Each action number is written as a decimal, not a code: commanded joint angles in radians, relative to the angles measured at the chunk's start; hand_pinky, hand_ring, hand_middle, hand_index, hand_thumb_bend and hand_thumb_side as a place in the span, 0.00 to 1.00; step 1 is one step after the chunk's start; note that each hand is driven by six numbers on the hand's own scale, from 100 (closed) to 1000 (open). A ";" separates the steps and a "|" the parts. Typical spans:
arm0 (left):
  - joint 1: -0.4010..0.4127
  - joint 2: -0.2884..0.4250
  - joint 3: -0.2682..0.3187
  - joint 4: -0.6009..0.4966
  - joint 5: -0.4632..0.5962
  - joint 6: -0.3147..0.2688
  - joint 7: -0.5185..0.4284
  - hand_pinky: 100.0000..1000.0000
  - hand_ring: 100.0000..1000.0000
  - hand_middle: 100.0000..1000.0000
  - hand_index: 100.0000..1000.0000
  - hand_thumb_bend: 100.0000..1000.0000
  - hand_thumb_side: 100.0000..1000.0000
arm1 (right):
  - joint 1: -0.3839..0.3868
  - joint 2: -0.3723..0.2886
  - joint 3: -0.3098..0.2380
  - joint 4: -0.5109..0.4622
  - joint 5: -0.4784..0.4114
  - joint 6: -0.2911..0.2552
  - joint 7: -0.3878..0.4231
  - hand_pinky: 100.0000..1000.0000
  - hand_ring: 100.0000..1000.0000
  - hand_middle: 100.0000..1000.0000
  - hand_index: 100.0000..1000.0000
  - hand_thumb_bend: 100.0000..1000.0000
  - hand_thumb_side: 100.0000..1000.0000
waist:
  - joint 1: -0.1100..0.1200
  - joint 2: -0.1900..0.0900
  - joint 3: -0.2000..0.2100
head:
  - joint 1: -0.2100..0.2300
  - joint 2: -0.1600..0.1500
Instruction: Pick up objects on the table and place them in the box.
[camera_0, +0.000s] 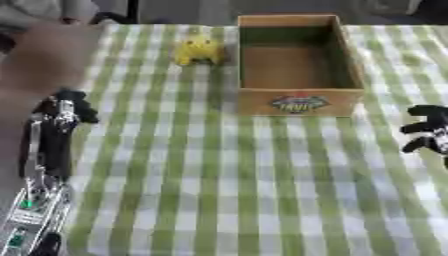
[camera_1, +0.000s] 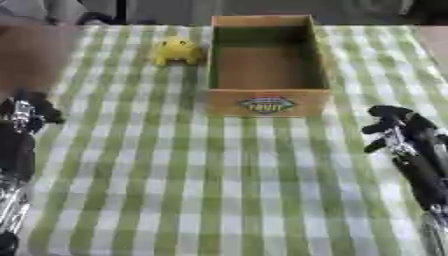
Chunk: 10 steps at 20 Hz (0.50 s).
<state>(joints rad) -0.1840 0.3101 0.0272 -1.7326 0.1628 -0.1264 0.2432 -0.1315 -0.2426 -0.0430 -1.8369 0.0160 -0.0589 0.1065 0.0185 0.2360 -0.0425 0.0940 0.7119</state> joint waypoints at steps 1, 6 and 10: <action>-0.031 0.062 0.019 -0.008 -0.023 0.011 0.004 0.45 0.45 0.42 0.56 0.00 0.50 | -0.005 -0.014 -0.006 -0.019 -0.004 0.000 0.001 0.41 0.61 0.70 0.74 0.00 0.60 | 0.002 -0.018 -0.002 | -0.001 0.004; -0.109 0.152 0.031 0.027 -0.091 0.049 0.006 0.45 0.46 0.43 0.57 0.00 0.42 | -0.004 -0.015 -0.004 -0.019 -0.005 0.000 0.003 0.41 0.61 0.70 0.74 0.00 0.60 | 0.003 -0.020 -0.010 | 0.002 0.004; -0.213 0.263 0.019 0.101 -0.193 0.100 -0.024 0.46 0.48 0.45 0.60 0.00 0.31 | -0.003 -0.016 -0.001 -0.019 -0.005 -0.001 0.005 0.41 0.61 0.70 0.74 0.00 0.60 | 0.003 -0.021 -0.021 | 0.006 0.006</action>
<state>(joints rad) -0.3817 0.5109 0.0415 -1.6386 -0.0003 -0.0408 0.2255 -0.1308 -0.2426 -0.0426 -1.8369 0.0157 -0.0577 0.1100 0.0220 0.2331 -0.0643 0.0958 0.7122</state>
